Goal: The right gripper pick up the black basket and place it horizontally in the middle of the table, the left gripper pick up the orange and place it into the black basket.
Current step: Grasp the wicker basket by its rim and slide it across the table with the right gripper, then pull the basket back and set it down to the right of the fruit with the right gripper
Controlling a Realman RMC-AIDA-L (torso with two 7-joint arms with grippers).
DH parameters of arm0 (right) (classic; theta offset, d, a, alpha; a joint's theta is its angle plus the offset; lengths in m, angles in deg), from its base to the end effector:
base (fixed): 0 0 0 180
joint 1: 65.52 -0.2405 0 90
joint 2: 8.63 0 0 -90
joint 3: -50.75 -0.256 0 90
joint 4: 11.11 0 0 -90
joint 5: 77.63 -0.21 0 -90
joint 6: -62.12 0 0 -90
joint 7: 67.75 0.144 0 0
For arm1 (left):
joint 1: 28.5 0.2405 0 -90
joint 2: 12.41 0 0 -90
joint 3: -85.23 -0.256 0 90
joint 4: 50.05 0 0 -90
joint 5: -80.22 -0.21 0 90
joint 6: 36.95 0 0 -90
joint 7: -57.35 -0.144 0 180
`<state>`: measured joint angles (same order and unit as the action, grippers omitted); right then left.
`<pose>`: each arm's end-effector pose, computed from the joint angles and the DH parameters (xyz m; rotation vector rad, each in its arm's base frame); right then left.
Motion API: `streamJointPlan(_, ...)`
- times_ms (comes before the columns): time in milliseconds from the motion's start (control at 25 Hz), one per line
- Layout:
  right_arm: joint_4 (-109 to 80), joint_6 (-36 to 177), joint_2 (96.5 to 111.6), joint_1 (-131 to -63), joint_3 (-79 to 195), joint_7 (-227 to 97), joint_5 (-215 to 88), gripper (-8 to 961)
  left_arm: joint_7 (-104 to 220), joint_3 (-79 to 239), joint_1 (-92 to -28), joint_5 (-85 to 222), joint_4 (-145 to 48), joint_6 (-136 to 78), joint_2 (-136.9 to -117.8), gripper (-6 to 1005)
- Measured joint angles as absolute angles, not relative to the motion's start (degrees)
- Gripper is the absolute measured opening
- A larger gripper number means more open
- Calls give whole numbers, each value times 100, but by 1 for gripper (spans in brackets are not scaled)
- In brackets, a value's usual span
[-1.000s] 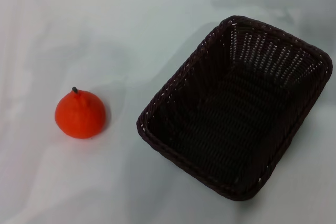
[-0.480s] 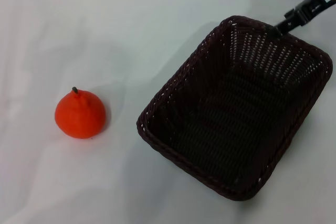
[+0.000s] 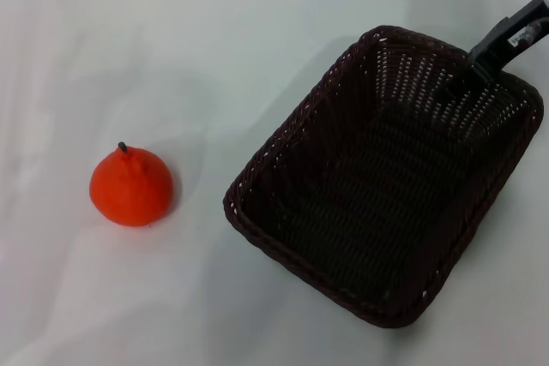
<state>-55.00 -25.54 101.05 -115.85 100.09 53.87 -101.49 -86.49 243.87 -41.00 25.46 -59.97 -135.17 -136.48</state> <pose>0.2392 0.4130 0.0632 0.9611 2.5976 0.4228 -0.3487 0.2307 0.0530 -1.2587 -0.4851 -1.1520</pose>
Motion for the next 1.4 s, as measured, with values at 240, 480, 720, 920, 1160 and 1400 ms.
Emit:
streamJointPlan(240,-5498,-2564,10099,-11577,9980,5385,-10154,388,-8646,24387,-4156,2546,-5997,-13457,-13644,716)
streamJointPlan(480,-5497,-2655,10062,-11543,9934,5387,-10211,231,-8644,24387,-4172,2546,-5998,-13404,-13642,715)
streamJointPlan(720,-5497,-3026,9980,-11514,9035,5351,-10328,201,-8644,24387,-4177,2565,-5998,-13403,-13632,711)
streamJointPlan(920,-5413,-3220,9845,-11285,8139,5566,-10981,191,-8657,24409,-4180,2584,-6004,-13387,-13634,711)
streamJointPlan(1160,-5111,-3232,9682,-10926,7804,6021,-11831,188,-8648,24438,-4237,2598,-6052,-13318,-13616,710)
streamJointPlan(1400,-4591,-2944,9609,-10698,7278,6404,-12040,187,-8649,24419,-4308,2599,-6183,-13197,-13615,710)
